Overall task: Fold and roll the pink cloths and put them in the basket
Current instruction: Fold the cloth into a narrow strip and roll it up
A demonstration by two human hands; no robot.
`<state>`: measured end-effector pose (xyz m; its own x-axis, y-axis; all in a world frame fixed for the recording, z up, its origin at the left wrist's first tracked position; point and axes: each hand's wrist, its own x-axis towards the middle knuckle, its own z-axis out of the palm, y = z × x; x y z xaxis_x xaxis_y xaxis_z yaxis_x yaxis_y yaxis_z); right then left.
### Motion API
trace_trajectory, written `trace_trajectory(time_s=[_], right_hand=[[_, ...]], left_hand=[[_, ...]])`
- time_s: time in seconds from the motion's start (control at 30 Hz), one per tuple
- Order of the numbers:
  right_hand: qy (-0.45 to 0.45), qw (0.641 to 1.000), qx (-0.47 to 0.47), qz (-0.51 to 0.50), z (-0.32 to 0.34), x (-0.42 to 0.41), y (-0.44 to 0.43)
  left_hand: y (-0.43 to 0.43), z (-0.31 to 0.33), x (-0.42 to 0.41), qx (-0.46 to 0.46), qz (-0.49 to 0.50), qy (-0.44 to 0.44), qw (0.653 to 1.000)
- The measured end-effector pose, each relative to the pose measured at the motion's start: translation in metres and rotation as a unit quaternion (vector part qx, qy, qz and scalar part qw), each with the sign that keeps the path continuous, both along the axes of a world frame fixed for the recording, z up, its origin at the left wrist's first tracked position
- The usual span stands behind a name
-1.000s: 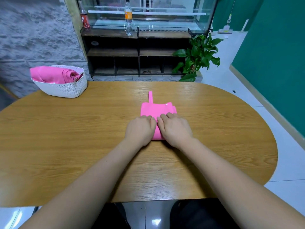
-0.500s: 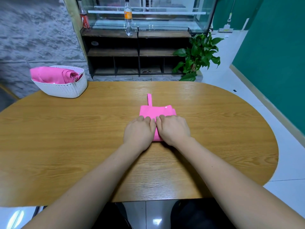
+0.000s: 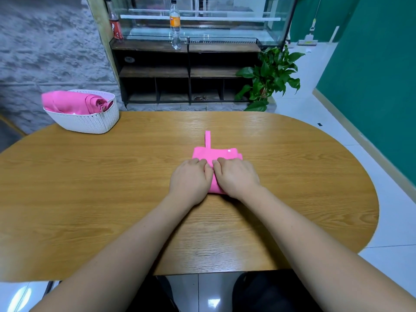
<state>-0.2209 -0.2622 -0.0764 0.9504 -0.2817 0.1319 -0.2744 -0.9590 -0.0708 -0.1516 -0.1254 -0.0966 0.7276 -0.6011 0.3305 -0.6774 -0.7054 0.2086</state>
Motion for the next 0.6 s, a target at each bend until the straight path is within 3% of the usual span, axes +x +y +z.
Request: trace_trajectory(time_s=[0.13,0.3,0.43,0.6], right_hand=[[-0.109,0.992,-0.069,0.013,-0.017,-0.016,0.007],[-0.171,0.981,-0.093,0.005,-0.027,-0.025,0.012],[-0.192,0.978,-0.082,0.0,-0.026,-0.02,0.013],[-0.132,0.987,-0.087,0.006,-0.018,-0.015,0.012]], left_hand=[[-0.002,0.009,0.004,0.043,0.01,0.023,0.999],[-0.007,0.017,0.011,0.192,-0.026,0.03,0.981],[-0.003,0.017,0.002,0.143,0.011,0.046,0.989],[0.005,0.002,-0.011,0.037,0.044,-0.004,0.998]])
